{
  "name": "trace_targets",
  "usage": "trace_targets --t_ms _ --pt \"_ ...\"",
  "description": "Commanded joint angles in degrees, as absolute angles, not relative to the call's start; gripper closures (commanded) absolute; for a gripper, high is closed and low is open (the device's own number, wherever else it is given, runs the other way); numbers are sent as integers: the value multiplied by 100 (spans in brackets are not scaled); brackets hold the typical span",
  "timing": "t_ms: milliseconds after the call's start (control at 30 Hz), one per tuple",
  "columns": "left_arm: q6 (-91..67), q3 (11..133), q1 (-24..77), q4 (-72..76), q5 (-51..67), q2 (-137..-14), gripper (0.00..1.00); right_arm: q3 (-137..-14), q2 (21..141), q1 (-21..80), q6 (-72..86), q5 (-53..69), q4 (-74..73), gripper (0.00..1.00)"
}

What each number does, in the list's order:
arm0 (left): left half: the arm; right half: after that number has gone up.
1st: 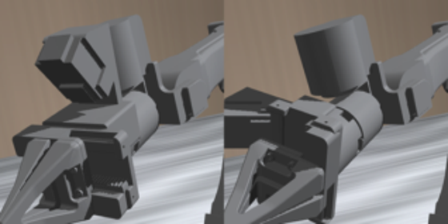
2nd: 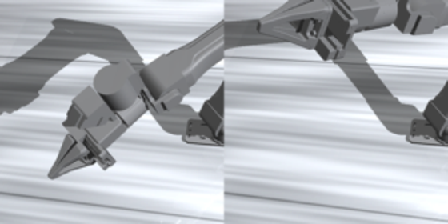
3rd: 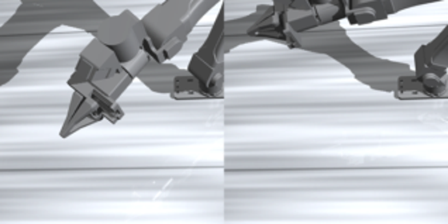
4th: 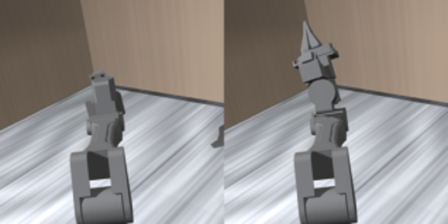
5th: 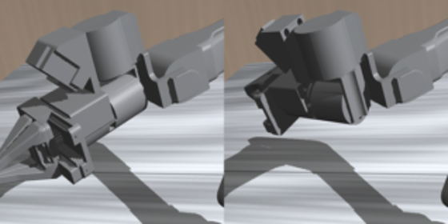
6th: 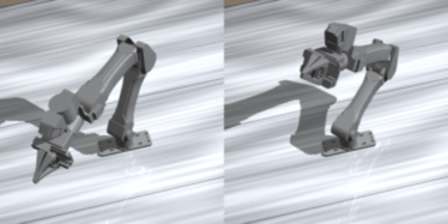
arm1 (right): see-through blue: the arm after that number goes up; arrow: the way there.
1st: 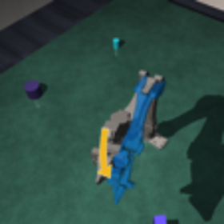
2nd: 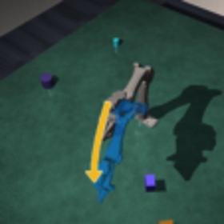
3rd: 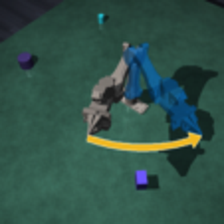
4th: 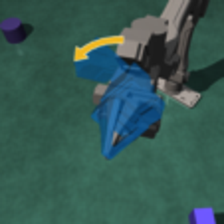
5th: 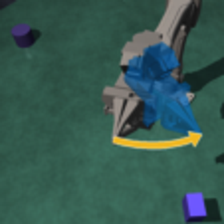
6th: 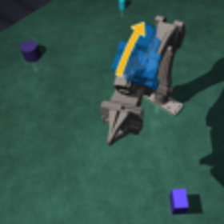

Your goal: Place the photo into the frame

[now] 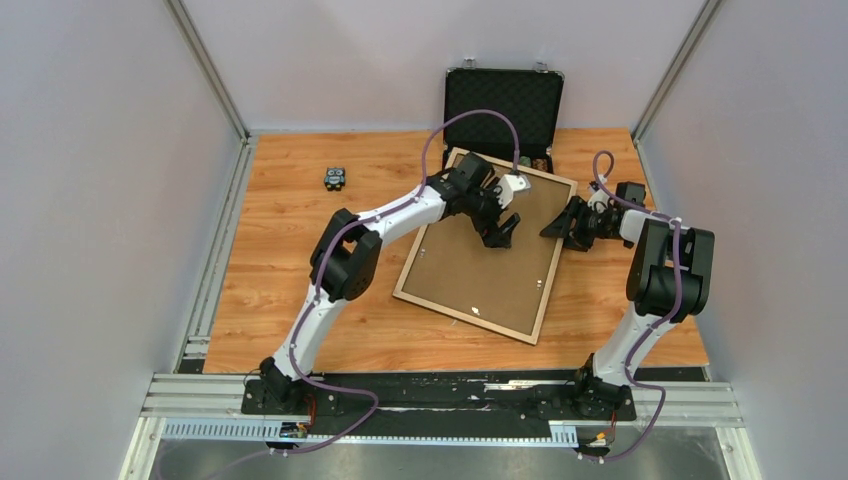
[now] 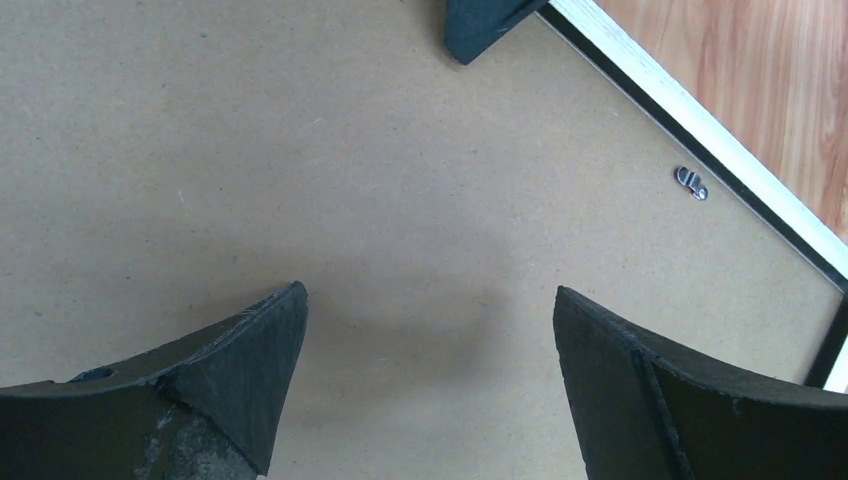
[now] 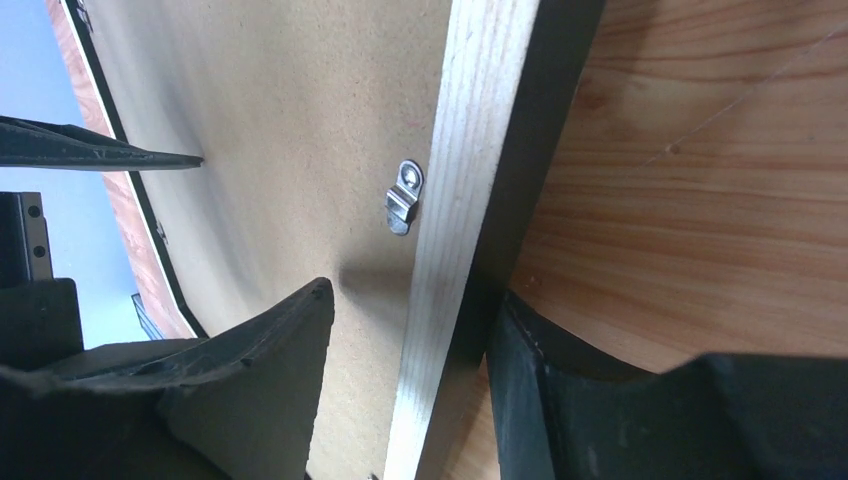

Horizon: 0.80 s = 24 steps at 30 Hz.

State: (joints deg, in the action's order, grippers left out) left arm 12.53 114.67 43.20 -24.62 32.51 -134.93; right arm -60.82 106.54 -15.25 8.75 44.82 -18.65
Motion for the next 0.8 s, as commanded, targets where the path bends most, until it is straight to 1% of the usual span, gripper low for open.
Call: trace_targets --t_ms 0,233,467,633,767 --pt "1091 11434 4105 -2592 3103 -13431 0 -6251 10617 -1529 791 4691 -1769 45" --pt "645 11364 4040 -2466 2794 -13123 0 -6240 10561 -1611 792 4752 -1767 44" --pt "350 11013 3958 -2296 2276 -12358 0 -6253 10512 -1643 809 4761 -1768 43" --pt "-460 10479 3501 -2151 2085 -11732 0 -6266 10453 -1642 823 4764 -1775 43" --pt "-767 9960 3062 -2276 1988 -11317 0 -6284 10398 -1657 810 4690 -1799 43"
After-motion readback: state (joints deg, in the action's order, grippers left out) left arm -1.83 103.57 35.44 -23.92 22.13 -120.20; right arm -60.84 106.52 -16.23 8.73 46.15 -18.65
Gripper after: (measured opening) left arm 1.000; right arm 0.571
